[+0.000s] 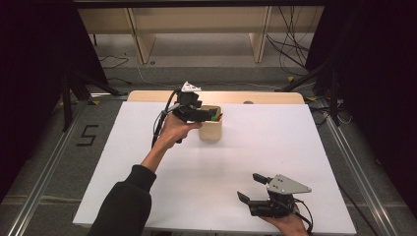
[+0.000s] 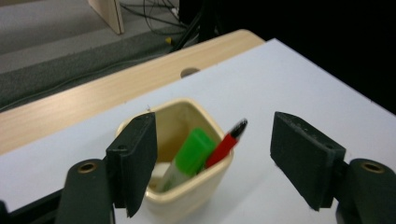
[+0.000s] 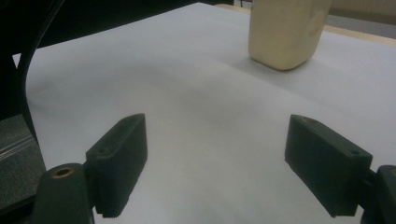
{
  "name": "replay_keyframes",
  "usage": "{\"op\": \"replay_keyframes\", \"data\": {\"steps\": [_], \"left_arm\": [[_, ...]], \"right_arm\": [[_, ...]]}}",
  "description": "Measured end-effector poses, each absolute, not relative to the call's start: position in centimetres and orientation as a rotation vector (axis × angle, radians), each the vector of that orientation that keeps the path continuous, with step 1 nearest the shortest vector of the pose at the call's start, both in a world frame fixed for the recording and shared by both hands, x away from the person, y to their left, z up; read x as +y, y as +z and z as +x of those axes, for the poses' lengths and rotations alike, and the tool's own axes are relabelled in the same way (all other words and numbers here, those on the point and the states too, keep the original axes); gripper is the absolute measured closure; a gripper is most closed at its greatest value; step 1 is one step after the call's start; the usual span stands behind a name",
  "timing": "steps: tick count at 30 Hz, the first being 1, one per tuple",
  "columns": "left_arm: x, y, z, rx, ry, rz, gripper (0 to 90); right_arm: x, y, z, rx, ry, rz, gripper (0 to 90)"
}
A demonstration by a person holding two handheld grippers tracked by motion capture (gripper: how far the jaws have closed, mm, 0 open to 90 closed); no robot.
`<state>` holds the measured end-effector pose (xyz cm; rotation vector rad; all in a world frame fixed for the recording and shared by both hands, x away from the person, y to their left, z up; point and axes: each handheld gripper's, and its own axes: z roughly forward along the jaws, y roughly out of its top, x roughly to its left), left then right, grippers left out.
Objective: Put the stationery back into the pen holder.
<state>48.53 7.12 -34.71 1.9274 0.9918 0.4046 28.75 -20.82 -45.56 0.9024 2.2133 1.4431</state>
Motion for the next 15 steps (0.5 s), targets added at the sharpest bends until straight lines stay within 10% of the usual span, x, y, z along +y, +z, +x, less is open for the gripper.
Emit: {"op": "replay_keyframes", "data": {"steps": [15], "left_arm": [[10.5,-36.9,45.0,0.968,0.296,1.896,25.8]], "right_arm": [[-20.8,-45.7,28.8,2.210,1.447,0.914,21.8]]}}
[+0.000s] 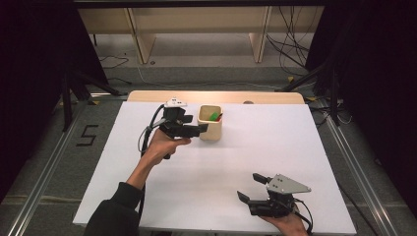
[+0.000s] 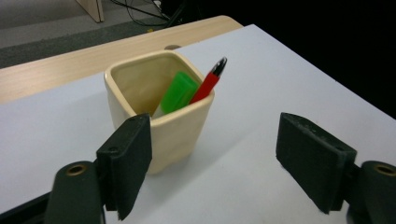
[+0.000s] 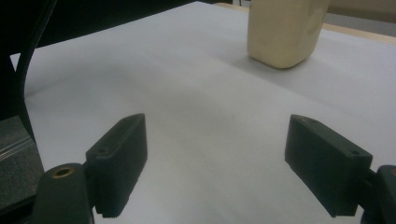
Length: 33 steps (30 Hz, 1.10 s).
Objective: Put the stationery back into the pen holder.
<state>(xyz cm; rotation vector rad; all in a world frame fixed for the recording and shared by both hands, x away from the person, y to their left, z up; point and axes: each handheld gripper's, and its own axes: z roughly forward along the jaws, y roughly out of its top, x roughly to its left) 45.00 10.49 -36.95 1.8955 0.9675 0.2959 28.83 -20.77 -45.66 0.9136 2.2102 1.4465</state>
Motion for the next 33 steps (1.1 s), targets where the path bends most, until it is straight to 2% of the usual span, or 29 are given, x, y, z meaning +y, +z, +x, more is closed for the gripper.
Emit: {"op": "replay_keyframes", "data": {"steps": [8,33], "left_arm": [[11.1,-37.6,43.2,0.922,0.291,1.879,23.3],[14.7,-41.7,37.8,0.845,0.318,1.836,23.1]], "right_arm": [[-20.9,-45.6,28.8,2.207,1.452,0.915,21.8],[-21.4,-45.6,28.7,2.198,1.475,0.953,21.8]]}}
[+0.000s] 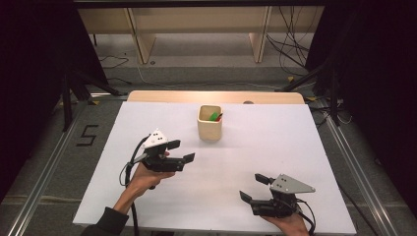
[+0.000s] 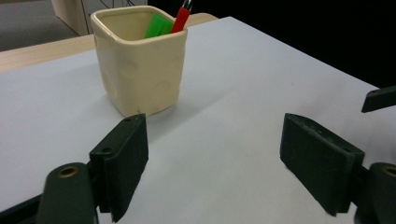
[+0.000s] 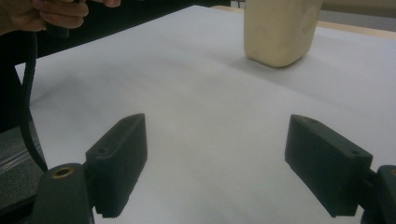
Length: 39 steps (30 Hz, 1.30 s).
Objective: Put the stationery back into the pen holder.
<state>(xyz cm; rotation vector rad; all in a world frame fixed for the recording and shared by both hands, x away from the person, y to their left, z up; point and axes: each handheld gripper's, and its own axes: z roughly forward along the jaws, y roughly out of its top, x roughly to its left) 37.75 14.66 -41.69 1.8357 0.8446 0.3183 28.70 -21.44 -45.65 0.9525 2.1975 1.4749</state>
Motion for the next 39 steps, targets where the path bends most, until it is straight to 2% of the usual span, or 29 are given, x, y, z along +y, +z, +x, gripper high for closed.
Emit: {"op": "replay_keyframes", "data": {"steps": [21,39], "left_arm": [[15.4,-44.0,34.7,0.809,0.288,1.823,21.4],[16.7,-45.5,32.1,0.825,0.316,1.846,19.4]], "right_arm": [[-21.3,-45.7,28.6,2.195,1.473,0.955,21.7],[-21.5,-45.7,28.5,2.187,1.470,0.968,21.7]]}}
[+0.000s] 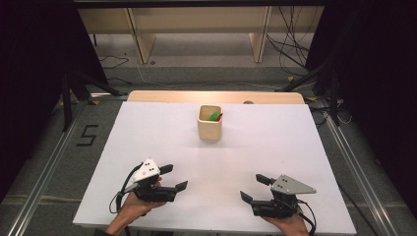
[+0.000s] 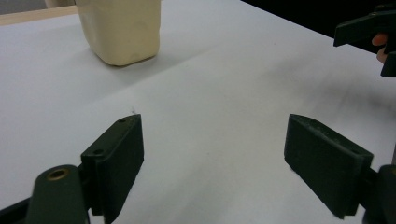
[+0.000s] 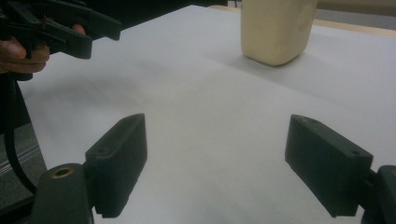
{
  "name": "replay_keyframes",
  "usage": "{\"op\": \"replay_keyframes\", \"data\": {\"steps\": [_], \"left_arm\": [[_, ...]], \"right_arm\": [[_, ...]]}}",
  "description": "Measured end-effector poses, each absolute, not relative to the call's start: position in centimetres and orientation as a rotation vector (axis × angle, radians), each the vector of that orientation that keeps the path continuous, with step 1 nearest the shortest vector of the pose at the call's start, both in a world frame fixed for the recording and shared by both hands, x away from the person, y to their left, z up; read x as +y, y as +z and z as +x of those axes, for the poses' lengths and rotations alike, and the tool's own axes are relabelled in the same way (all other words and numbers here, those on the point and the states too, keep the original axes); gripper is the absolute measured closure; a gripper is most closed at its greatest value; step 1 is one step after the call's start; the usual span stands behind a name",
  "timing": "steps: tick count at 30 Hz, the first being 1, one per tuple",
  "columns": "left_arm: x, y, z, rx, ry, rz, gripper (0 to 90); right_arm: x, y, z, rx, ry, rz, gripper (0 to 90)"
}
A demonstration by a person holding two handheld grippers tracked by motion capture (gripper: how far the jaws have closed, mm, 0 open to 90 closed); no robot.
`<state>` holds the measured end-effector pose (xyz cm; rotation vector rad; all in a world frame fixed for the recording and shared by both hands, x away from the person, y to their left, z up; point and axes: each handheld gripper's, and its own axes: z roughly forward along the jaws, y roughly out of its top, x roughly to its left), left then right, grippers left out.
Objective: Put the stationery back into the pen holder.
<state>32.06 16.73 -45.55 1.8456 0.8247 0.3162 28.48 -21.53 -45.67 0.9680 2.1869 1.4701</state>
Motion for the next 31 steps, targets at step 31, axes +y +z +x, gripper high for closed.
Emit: {"op": "replay_keyframes", "data": {"steps": [31], "left_arm": [[17.07,-45.94,32.15,0.849,0.312,1.812,18.4]], "right_arm": [[-21.63,-45.81,28.60,2.186,1.466,0.978,21.4]]}}
